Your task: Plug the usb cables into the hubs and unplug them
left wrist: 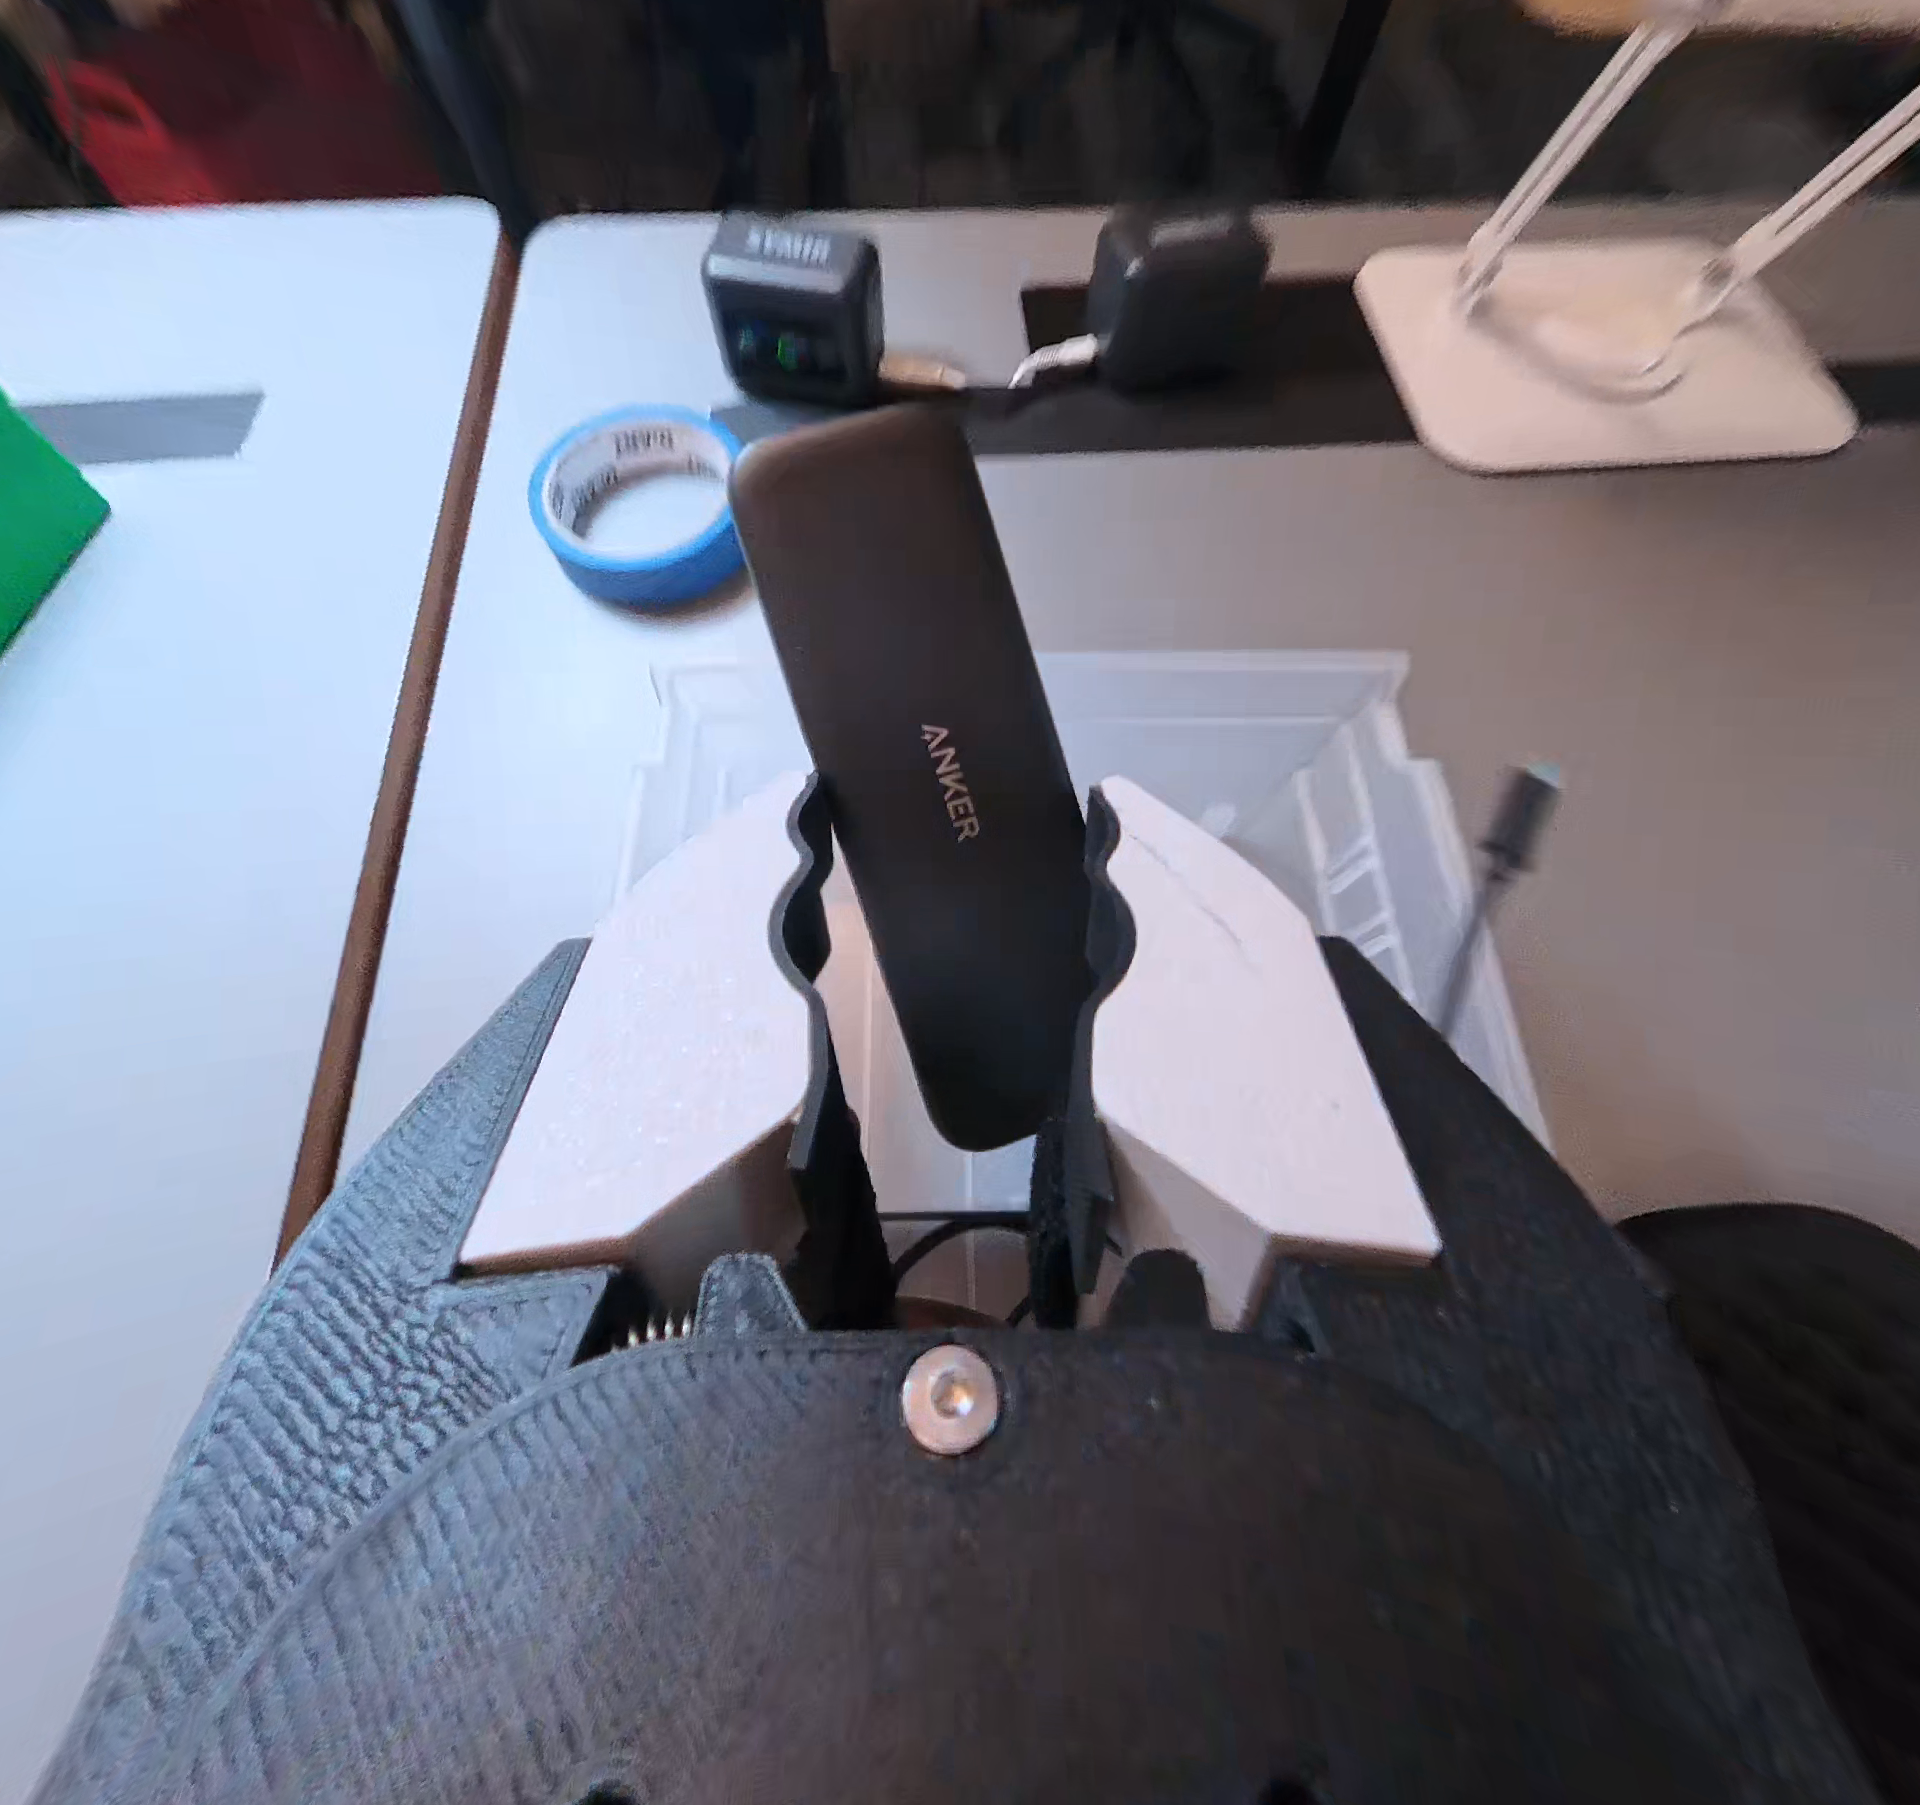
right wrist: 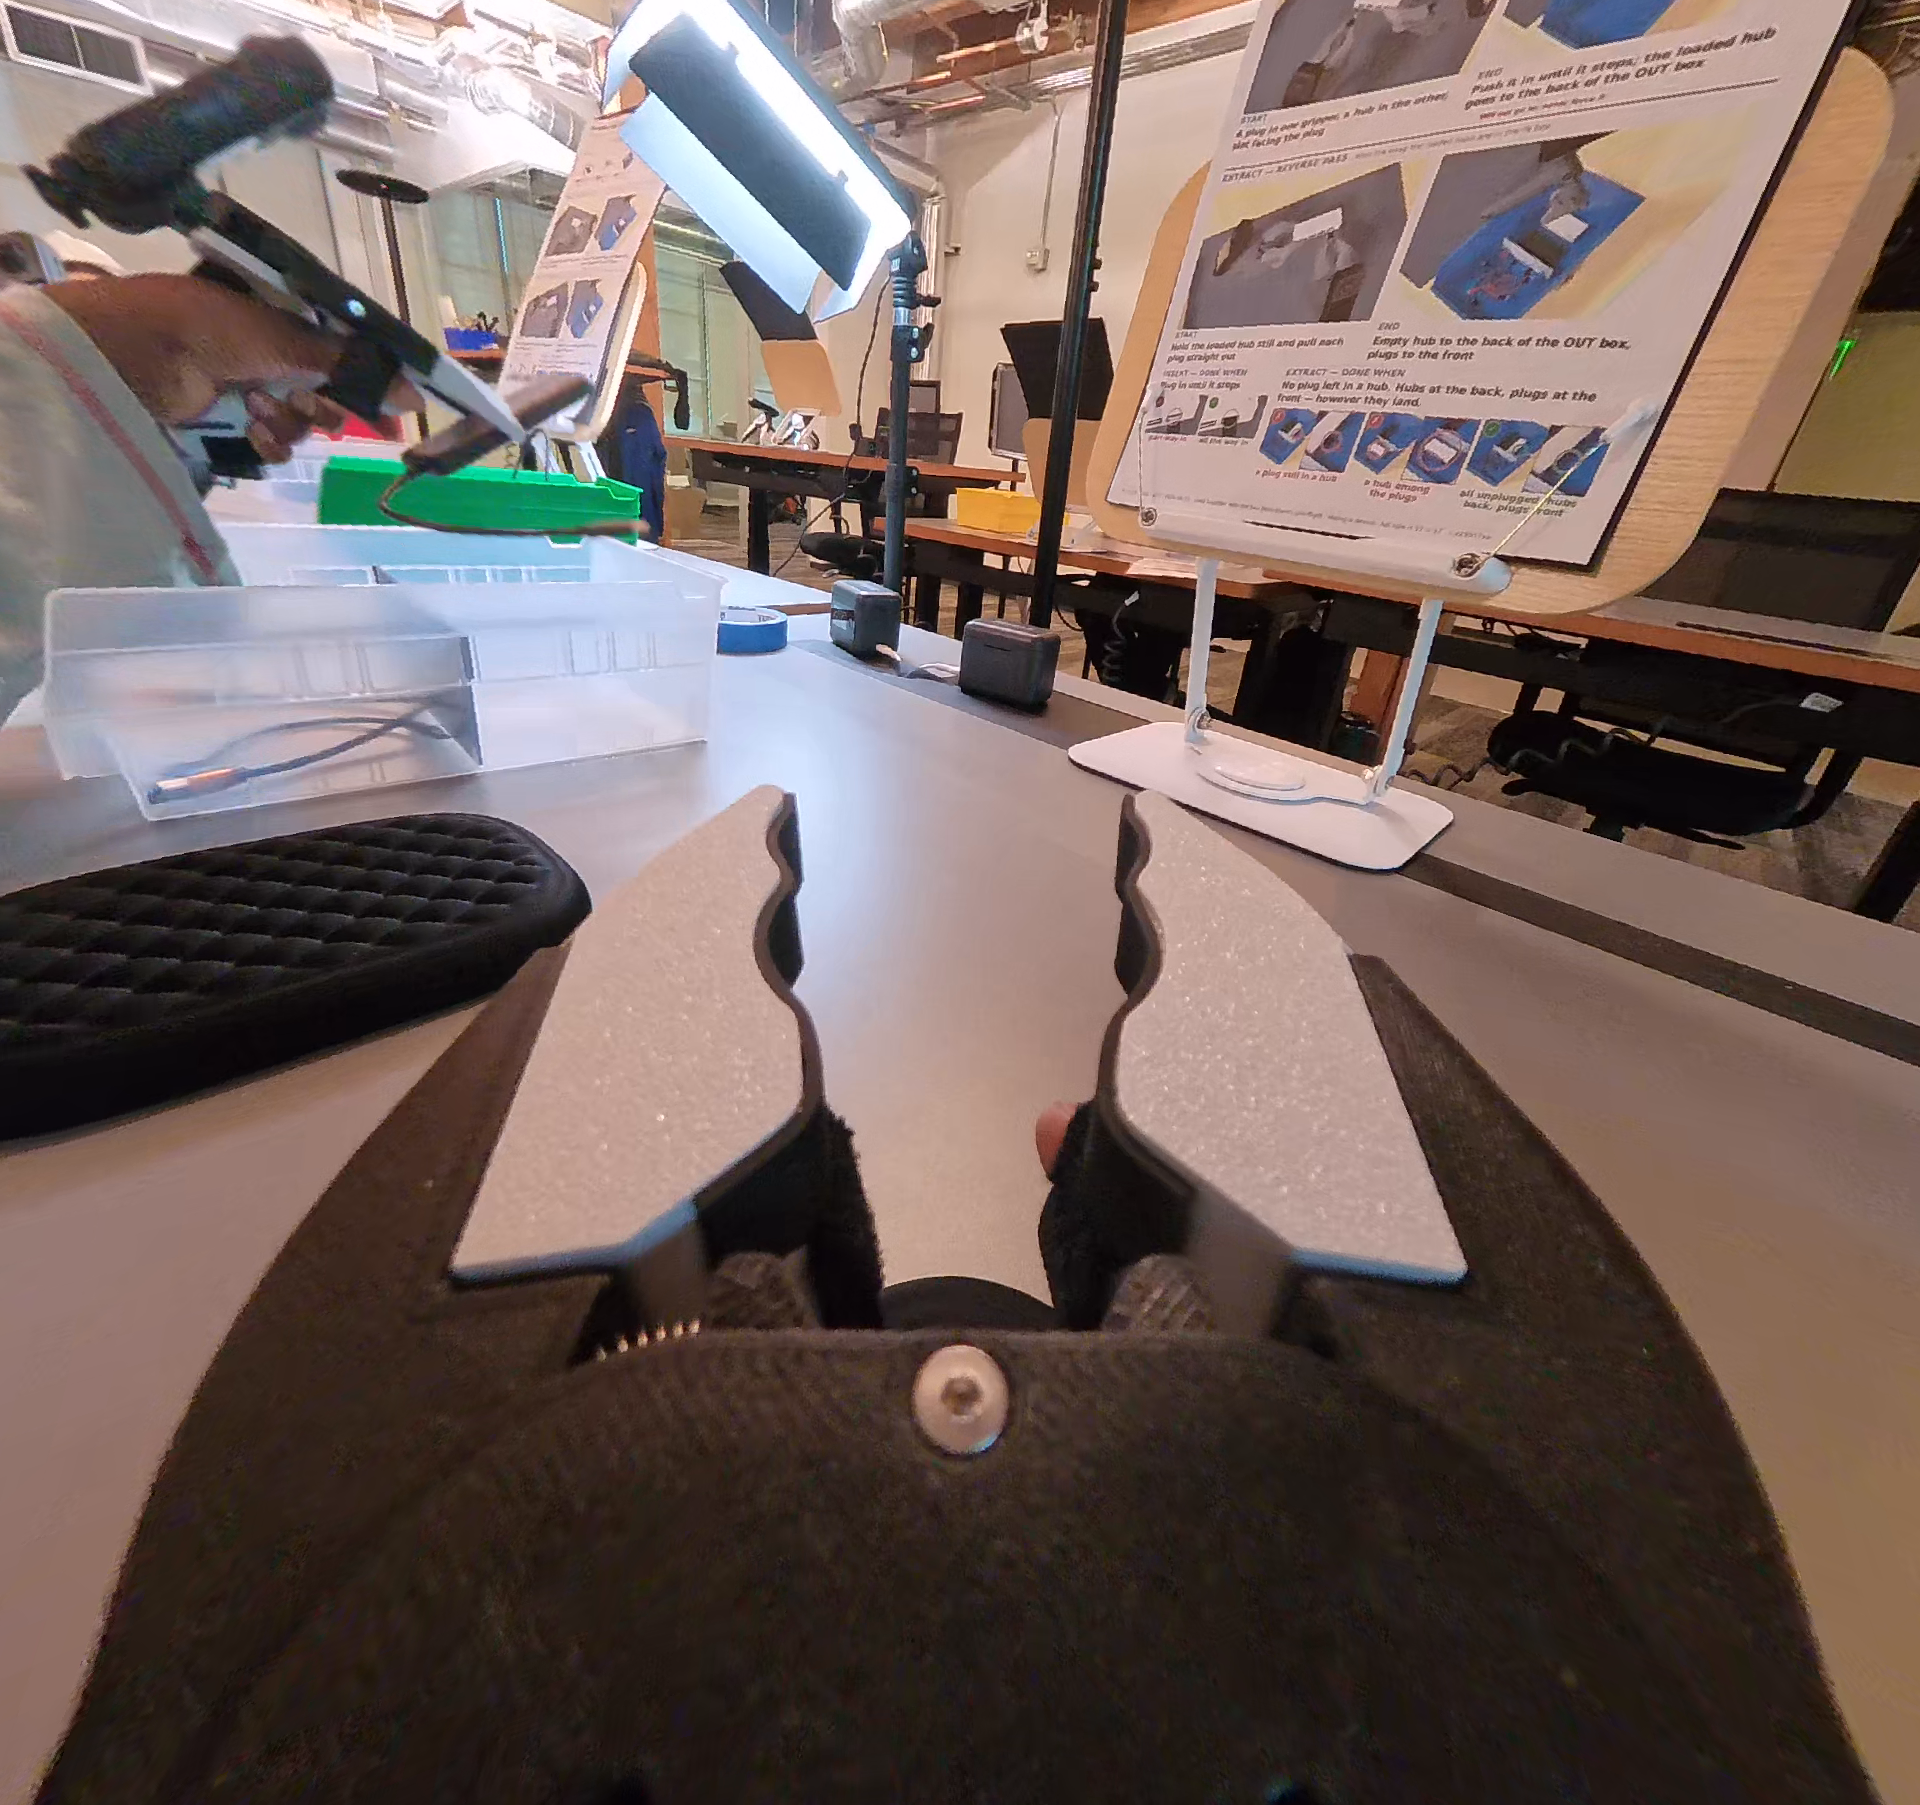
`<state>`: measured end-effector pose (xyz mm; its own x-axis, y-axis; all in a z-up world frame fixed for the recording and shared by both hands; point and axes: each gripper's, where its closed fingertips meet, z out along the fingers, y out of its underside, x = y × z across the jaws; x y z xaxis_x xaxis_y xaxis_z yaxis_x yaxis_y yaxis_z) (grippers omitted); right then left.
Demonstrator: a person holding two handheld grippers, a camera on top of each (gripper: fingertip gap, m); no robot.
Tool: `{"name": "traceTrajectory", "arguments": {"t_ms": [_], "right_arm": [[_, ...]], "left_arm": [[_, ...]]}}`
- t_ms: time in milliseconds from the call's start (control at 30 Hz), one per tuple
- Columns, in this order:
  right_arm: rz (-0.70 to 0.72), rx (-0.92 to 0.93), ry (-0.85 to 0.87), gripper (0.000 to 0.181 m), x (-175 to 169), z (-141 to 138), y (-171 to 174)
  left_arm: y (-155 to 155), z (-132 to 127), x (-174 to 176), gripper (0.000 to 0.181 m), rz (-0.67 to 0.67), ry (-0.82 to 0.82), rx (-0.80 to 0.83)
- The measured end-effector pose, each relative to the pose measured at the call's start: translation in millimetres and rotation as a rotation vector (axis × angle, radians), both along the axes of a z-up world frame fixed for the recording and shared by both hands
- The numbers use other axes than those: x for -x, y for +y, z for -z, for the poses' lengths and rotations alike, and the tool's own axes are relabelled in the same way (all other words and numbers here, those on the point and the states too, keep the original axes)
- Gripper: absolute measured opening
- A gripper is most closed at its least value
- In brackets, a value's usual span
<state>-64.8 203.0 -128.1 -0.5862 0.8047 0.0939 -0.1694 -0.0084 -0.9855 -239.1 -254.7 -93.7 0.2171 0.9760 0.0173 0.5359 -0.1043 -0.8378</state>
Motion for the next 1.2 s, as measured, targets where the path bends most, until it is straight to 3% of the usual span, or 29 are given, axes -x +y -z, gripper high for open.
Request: {"name": "traceTrajectory", "arguments": {"t_ms": [233, 367, 500, 700, 767, 900, 1000, 1067, 1100, 1200], "right_arm": [[0.001, -0.017, 0.004, 0.058, -0.2, 1.0, -1.7], [-0.005, -0.044, 0.016, 0.058, -1.4, 1.4, -5.3], [-0.060, -0.052, 0.033, 0.059, -7.3, -4.6, -17.9], [-0.299, -0.032, 0.151, 0.058, -41.0, -56.6, -68.3], [-0.322, -0.097, 0.219, 0.058, -48.1, -74.3, -80.8], [-0.326, -0.289, 0.317, 0.058, -50.8, -90.4, -101.4], [-0.338, -0.461, 0.326, 0.051, -46.9, -77.7, -117.9], [-0.305, -0.583, 0.354, 0.024, -42.0, -65.8, -122.0], [-0.303, -0.617, 0.387, 0.020, -43.8, -63.5, -122.9], [-0.303, -0.674, 0.433, 0.012, -48.9, -57.4, -119.5]], "left_arm": [[46.2, -64.7, -29.6, 0.046, 0.170, 0.398, 0.015], [99.2, -105.4, -64.5, 0.046, 0.277, 0.672, 0.098], [162.9, -121.5, -105.9, 0.046, 0.371, 0.928, 0.316], [255.5, -89.9, -153.2, 0.046, 0.479, 1.209, 0.986], [281.9, -74.9, -167.6, 0.046, 0.532, 1.291, 1.129], [315.5, -47.9, -187.0, 0.046, 0.648, 1.382, 1.213], [327.3, -34.9, -194.3, 0.046, 0.700, 1.418, 1.253], [331.9, -29.3, -198.5, 0.046, 0.736, 1.421, 1.248], [331.4, -26.4, -196.8, 0.047, 0.746, 1.395, 1.243], [332.3, -24.0, -207.9, 0.034, 0.862, 1.341, 1.045]]}}
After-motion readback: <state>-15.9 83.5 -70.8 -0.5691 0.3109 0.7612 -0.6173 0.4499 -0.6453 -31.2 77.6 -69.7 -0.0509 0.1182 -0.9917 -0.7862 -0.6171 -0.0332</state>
